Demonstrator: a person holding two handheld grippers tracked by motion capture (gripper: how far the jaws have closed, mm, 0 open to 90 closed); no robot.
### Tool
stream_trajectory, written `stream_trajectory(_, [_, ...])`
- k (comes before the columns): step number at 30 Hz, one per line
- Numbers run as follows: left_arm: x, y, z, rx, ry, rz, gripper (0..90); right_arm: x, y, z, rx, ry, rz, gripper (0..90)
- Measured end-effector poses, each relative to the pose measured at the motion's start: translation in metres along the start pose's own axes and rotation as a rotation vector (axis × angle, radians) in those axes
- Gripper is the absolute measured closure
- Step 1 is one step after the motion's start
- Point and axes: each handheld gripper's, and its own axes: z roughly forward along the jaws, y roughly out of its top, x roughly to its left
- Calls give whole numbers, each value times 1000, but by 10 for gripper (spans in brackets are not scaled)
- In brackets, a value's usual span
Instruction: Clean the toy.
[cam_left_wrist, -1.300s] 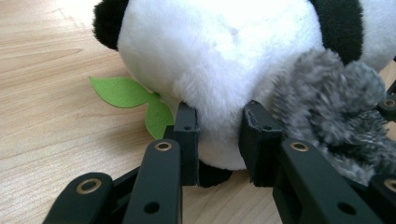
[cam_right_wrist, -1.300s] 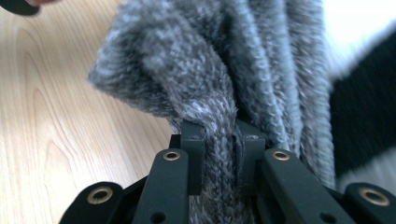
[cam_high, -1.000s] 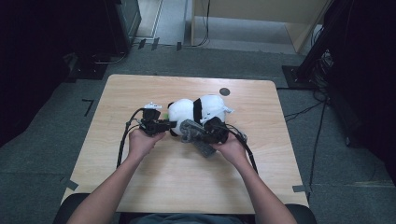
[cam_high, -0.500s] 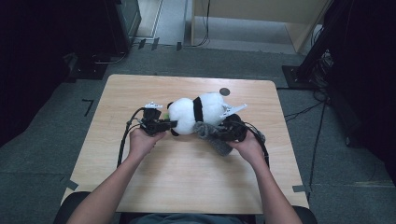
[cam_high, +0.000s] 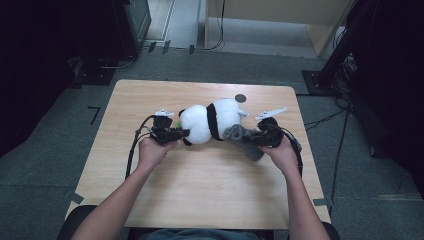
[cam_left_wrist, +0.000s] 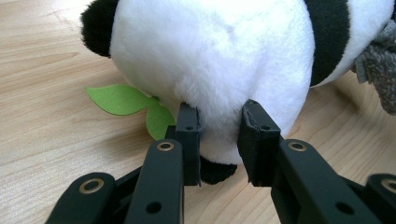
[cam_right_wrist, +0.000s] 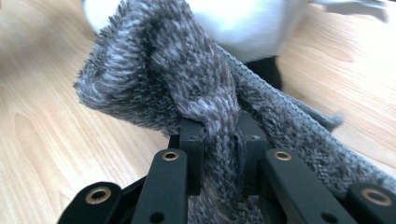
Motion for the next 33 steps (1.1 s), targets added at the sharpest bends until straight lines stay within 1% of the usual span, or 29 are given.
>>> stream_trajectory(3, [0,0,0,1,1,1,721,-9,-4,-4,-3,-29,33,779])
stream_trajectory(4, [0,0,0,0,2,2,721,-12,-5,-5,-14,-39,42,780])
stream_trajectory(5, [0,0,0,-2,2,2,721,-14,-5,-8,-27,-45,55,781])
stream_trajectory(7, [0,0,0,-8,0,6,721,-16,-4,-13,-74,-56,69,782])
stream_trajectory(10, [-1,0,0,-10,2,12,722,-18,-1,-21,-119,-82,70,782])
stream_trajectory(12, [-2,-1,-1,-10,5,16,724,-17,3,-27,-153,-102,81,784])
stream_trajectory(13, [-3,-1,-1,-9,4,14,725,-16,6,-29,-172,-111,68,785])
stream_trajectory(14, [-3,-1,-2,-10,0,9,725,-14,8,-31,-185,-116,65,785])
stream_trajectory(17, [-6,-3,-5,-5,-1,9,726,-4,22,-34,-256,-110,45,786])
stream_trajectory(19, [-9,-5,-6,-5,0,9,726,2,30,-33,-285,-105,29,786])
stream_trajectory(20, [-9,-5,-7,-8,-2,9,726,5,35,-30,-293,-107,19,786])
stream_trajectory(22, [-9,-6,-6,-9,0,14,723,9,41,-23,-301,-113,17,785])
stream_trajectory(23, [-8,-7,-6,-11,-2,8,720,10,43,-20,-303,-110,17,785])
stream_trajectory(26, [-5,-8,-6,-26,-12,5,687,11,49,-3,-279,-99,27,784])
stream_trajectory(28, [-4,-8,-6,-29,-19,16,658,11,49,2,-276,-102,25,784])
stream_trajectory(29, [-4,-8,-6,-32,-20,23,637,10,49,4,-275,-111,21,784])
stream_trajectory(30, [-4,-8,-6,-36,-17,39,616,10,49,5,-273,-117,18,785])
stream_trajectory(33, [-4,-6,-7,-37,-23,56,530,10,48,8,-269,-133,-1,787])
